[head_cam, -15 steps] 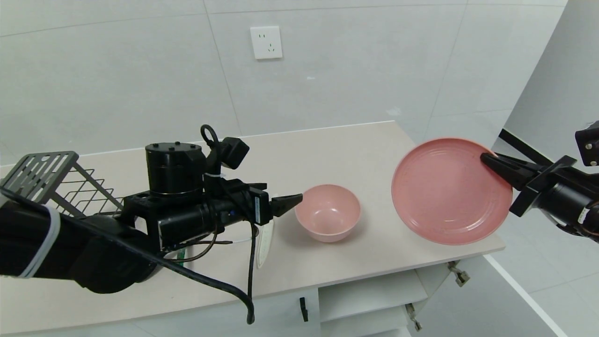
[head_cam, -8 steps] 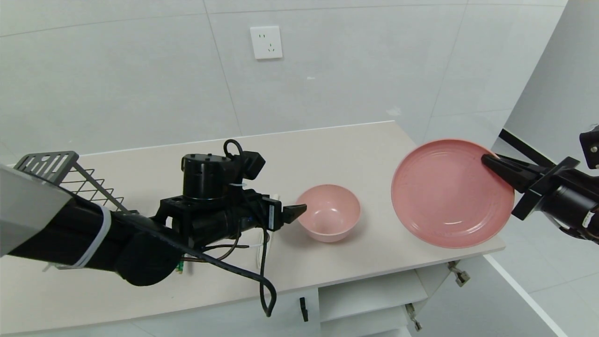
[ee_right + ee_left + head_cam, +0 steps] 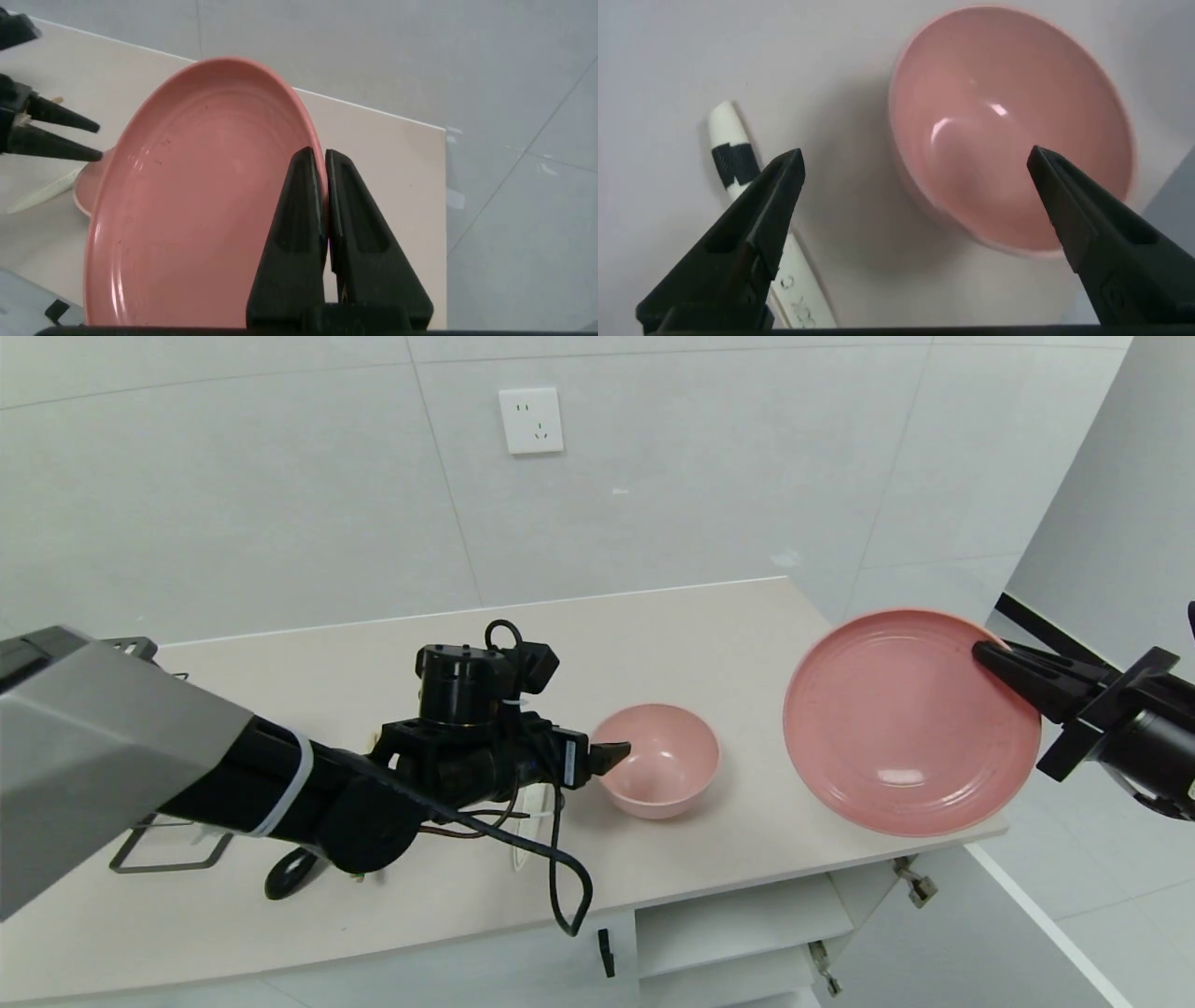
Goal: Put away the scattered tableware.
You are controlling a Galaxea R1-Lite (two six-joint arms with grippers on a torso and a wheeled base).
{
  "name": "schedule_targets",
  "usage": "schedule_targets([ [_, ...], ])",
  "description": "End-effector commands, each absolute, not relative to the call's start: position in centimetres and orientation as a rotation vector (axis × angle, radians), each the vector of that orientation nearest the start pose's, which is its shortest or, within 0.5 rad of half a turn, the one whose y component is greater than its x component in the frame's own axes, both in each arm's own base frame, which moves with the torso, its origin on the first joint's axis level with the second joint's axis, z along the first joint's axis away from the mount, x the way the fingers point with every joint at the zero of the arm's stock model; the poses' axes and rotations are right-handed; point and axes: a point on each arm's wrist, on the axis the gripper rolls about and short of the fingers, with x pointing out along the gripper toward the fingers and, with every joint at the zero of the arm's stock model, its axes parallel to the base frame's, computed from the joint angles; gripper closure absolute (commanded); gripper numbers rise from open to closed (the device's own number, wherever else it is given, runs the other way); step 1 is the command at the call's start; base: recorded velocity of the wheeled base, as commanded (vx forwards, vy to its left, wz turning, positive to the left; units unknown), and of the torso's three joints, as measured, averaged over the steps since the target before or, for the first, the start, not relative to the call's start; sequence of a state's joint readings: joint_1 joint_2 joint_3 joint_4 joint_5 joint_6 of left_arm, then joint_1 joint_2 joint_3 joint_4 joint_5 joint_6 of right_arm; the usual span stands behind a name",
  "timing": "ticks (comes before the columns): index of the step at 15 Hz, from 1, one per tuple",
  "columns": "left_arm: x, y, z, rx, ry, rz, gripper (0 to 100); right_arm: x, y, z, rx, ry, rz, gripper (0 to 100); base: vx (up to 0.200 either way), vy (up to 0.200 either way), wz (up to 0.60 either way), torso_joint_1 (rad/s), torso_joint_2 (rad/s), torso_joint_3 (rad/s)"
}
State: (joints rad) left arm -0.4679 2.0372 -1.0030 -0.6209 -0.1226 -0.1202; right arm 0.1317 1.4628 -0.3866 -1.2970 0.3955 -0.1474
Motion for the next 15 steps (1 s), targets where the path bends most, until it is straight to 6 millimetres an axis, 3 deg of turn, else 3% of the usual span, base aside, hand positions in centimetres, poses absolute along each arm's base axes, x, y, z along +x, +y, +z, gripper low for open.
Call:
schedule_targets([
  [1, 35.0, -18.0, 10.3, -0.040, 0.463, -0.555, 0, 21.0, 3.7, 20.1, -0.172, -0.257, 0.509, 100, 0.000, 0.000, 0.00, 0.000, 0.00, 0.000],
  [15, 35.7, -18.9, 8.2, -0.032, 0.504, -0.563, 0, 20.9, 3.7, 19.7, -0.176, -0.242, 0.511, 100, 0.000, 0.000, 0.00, 0.000, 0.00, 0.000],
])
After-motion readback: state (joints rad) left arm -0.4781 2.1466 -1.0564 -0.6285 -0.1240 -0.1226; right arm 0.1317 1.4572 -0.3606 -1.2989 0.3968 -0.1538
